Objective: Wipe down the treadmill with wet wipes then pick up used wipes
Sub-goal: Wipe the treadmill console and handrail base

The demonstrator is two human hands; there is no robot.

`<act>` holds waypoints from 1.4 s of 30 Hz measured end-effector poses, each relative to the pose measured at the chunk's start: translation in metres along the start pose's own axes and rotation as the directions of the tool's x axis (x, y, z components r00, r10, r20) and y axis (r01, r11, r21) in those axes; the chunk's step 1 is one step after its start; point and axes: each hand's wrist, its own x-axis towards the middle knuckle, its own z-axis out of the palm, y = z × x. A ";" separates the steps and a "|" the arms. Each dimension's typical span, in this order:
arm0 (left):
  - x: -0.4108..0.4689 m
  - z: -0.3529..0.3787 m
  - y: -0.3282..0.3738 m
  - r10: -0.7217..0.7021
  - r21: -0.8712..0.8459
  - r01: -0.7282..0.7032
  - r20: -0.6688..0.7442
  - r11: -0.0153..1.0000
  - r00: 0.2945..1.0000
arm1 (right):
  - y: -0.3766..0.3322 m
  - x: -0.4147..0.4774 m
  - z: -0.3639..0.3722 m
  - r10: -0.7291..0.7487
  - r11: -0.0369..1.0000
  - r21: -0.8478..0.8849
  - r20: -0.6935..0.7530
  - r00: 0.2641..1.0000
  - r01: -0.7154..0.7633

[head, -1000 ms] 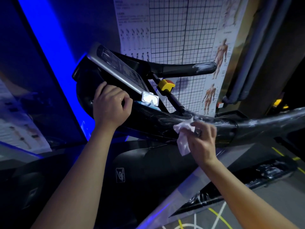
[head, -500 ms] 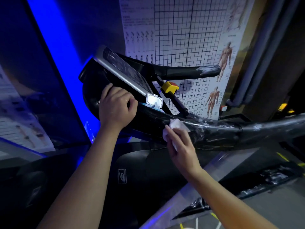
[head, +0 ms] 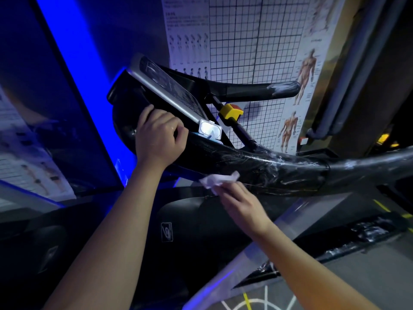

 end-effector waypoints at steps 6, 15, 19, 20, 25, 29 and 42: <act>0.001 0.001 0.002 -0.023 -0.004 0.023 0.000 1.000 1.000 | 0.033 -0.042 -0.036 0.209 0.977 -0.021 -0.142 0.967 -0.214; 0.001 0.000 0.002 -0.020 0.016 0.020 0.000 1.000 1.000 | -0.015 0.035 -0.011 0.083 0.996 0.003 -0.223 0.971 -0.085; 0.001 0.000 0.002 -0.024 0.016 0.024 -0.001 1.000 1.000 | -0.007 0.047 -0.026 0.120 0.979 -0.108 -0.387 0.914 -0.174; 0.001 0.001 0.002 -0.029 0.016 0.029 0.000 0.999 1.000 | -0.001 0.045 -0.031 0.158 0.973 -0.093 -0.408 0.899 -0.214; 0.001 0.001 0.003 -0.031 0.006 0.032 -0.022 0.999 0.999 | 0.012 0.044 -0.034 0.282 0.944 -0.044 -0.407 0.869 -0.327; 0.001 0.001 0.002 -0.011 0.008 0.011 -0.020 1.000 1.000 | -0.021 0.097 -0.021 0.232 0.967 -0.017 -0.341 0.911 -0.253; 0.003 0.001 0.003 -0.035 0.015 0.035 -0.016 0.999 0.999 | 0.054 0.005 -0.076 0.346 0.876 -0.186 -0.400 0.849 -0.445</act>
